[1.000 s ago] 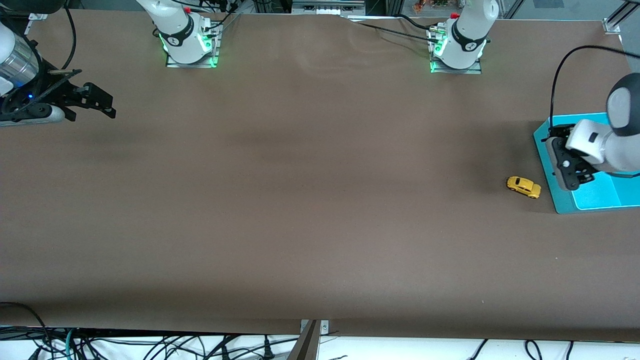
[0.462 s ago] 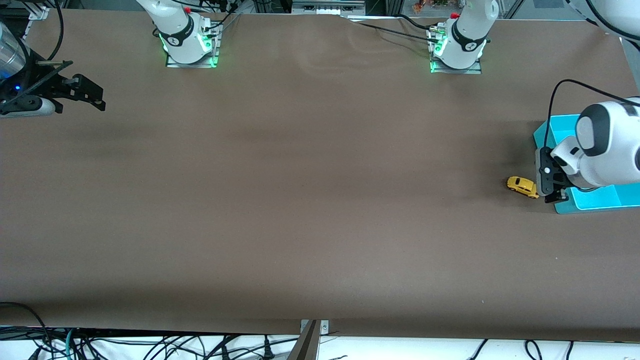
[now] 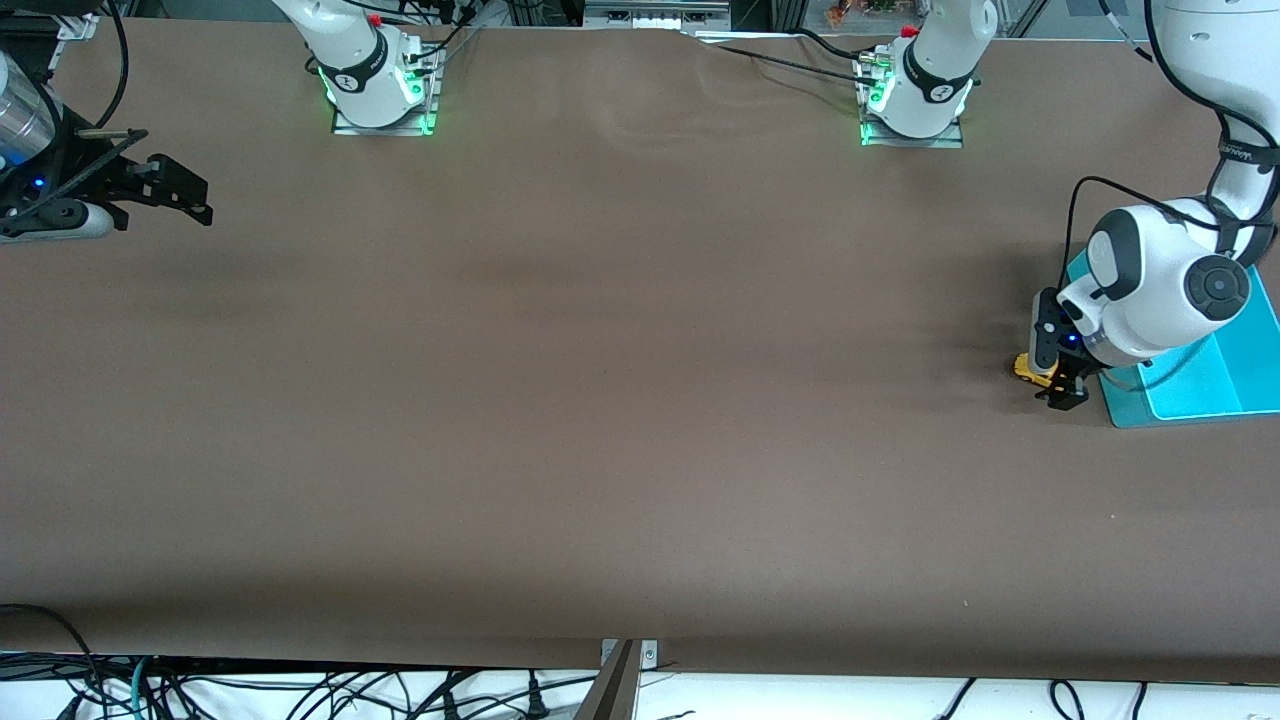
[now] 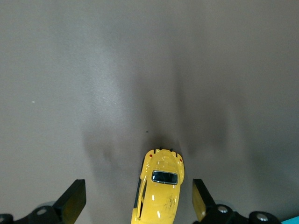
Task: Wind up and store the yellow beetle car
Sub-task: 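Close the left gripper on the yellow car beside the tray, then lift the car into the cyan tray and open the left gripper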
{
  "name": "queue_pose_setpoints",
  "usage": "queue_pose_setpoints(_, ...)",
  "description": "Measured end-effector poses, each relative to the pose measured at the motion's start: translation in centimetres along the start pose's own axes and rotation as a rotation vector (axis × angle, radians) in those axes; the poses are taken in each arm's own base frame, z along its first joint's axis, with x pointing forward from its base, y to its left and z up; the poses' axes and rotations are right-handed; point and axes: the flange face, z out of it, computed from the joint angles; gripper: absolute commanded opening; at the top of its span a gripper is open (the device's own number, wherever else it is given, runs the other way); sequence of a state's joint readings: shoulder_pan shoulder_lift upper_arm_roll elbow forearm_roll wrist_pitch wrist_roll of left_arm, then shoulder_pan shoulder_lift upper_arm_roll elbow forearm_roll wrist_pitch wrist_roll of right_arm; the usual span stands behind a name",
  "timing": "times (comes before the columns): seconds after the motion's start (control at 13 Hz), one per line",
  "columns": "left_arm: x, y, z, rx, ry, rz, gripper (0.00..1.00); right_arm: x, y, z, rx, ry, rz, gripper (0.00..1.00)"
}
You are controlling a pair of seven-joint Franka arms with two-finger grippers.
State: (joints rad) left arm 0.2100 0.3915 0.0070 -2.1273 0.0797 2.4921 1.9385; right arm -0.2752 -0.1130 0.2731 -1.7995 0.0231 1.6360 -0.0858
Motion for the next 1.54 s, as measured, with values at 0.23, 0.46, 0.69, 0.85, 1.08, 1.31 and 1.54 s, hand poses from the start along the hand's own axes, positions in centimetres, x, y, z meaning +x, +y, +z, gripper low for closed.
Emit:
queue_pose_setpoints(0.23,-1.5,0.7,0.5,-0.001,0.002,-0.009,1.00,0.0,0.0,0.0,0.000,0.000,0.002,1.00)
queue_pose_setpoints(0.46,-2.1,1.4,3.2,-0.024,0.015,-0.016,0.99,0.0,0.0,0.0,0.000,0.000,0.003,1.00)
queue_pose_setpoints(0.69,-2.3,1.7,4.8,-0.026,0.019,-0.002,0.39,0.0,0.0,0.0,0.000,0.000,0.003,1.00)
queue_pose_setpoints(0.85,-2.4,1.7,4.8,-0.026,0.019,-0.001,0.21,0.0,0.0,0.0,0.000,0.000,0.003,1.00)
queue_pose_setpoints(1.08,-2.6,1.4,4.5,-0.017,0.015,0.000,0.15,0.0,0.1,0.0,0.001,0.000,0.004,1.00)
queue_pose_setpoints(1.31,-2.6,0.7,3.3,-0.033,0.024,0.006,0.16,0.0,0.2,0.1,0.001,-0.001,0.006,1.00)
queue_pose_setpoints(1.54,-1.5,-1.8,-2.4,-0.096,0.058,0.026,0.16,0.1,0.2,0.1,0.001,-0.002,0.007,1.00)
